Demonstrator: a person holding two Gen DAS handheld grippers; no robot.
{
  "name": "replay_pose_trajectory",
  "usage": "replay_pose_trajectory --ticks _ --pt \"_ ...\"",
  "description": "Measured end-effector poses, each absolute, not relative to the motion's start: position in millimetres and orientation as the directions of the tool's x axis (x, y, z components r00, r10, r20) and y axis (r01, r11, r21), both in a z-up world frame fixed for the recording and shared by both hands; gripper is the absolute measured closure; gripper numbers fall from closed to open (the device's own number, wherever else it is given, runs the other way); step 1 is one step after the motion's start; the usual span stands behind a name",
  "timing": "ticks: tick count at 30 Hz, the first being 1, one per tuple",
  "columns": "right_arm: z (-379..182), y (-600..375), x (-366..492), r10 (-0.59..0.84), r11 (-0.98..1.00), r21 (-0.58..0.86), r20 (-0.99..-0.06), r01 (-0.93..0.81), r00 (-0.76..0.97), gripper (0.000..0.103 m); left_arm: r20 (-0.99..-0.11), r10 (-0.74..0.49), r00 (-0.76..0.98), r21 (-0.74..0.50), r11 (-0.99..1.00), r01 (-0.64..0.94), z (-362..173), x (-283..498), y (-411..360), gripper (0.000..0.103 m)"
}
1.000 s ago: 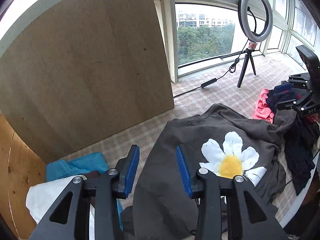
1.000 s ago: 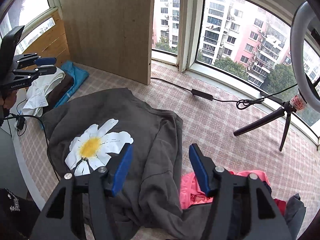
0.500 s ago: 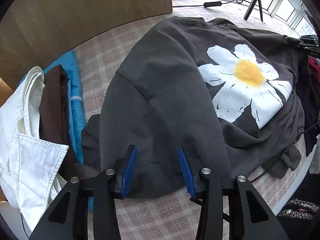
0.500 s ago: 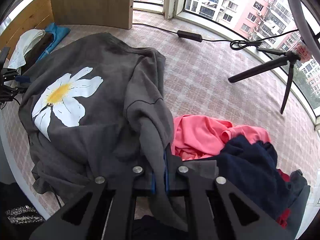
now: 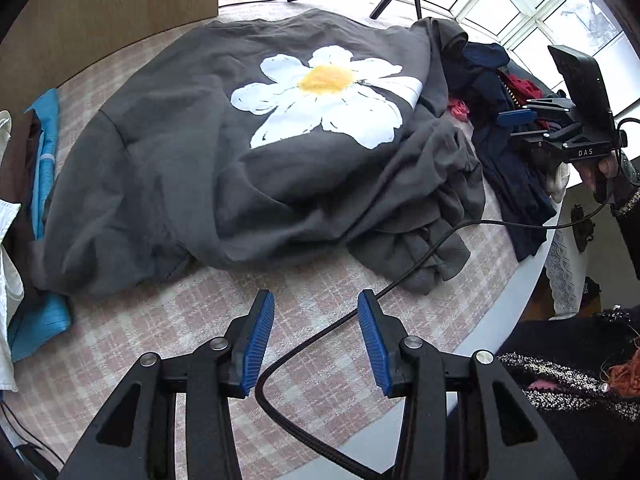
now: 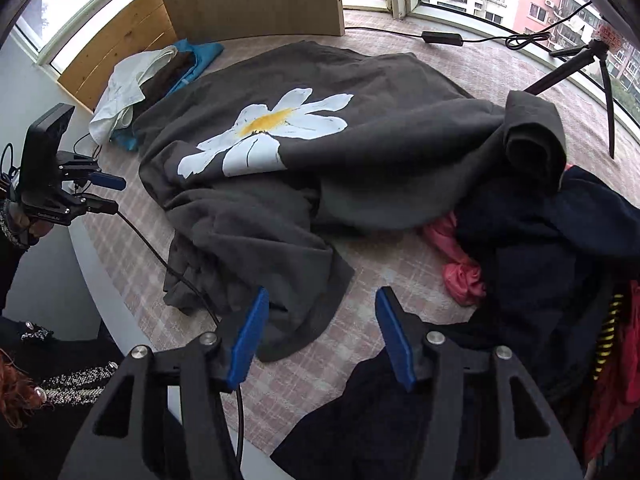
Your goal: Fold clothes
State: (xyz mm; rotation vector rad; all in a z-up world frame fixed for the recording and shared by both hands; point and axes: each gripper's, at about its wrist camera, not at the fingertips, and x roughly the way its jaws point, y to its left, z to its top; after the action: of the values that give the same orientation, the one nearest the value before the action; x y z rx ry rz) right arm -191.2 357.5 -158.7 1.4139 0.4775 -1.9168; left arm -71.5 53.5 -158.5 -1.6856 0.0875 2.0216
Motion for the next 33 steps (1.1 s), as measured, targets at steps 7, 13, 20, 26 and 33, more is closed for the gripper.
replay_pose_trajectory --ticks 7,13,20,26,33 --pt "-217.9 338.4 -139.5 -0.368 -0.634 0.248 -0.93 0.732 -0.003 0.053 -0.936 0.347 -0.063 -0.303 -0.884 -0.356 -180.3 -87.5 75.8 0.062" --pt "-165.9 338.7 -109.4 -0.479 -0.56 0.326 -0.877 0.761 0.022 0.098 -0.913 0.32 -0.254 -0.223 -0.911 -0.346 -79.9 -70.2 10.1 0.062" --pt "-29.5 316.0 -52.2 -0.804 -0.279 0.639 -0.564 0.716 0.189 0.098 -0.885 0.153 -0.44 -0.037 -0.965 -0.261 6.3 -35.7 -83.6 0.06" --pt "-70.0 230.3 13.4 -0.603 -0.284 0.663 -0.685 0.693 0.408 0.072 -0.904 0.232 -0.359 -0.118 -0.943 -0.312 -34.0 -25.1 -75.8 0.059" --pt "-124.3 314.2 -48.5 -0.504 -0.693 0.405 -0.864 0.597 0.001 0.064 -0.89 0.45 -0.07 -0.38 -0.819 -0.431 -138.2 -8.3 23.1 0.059"
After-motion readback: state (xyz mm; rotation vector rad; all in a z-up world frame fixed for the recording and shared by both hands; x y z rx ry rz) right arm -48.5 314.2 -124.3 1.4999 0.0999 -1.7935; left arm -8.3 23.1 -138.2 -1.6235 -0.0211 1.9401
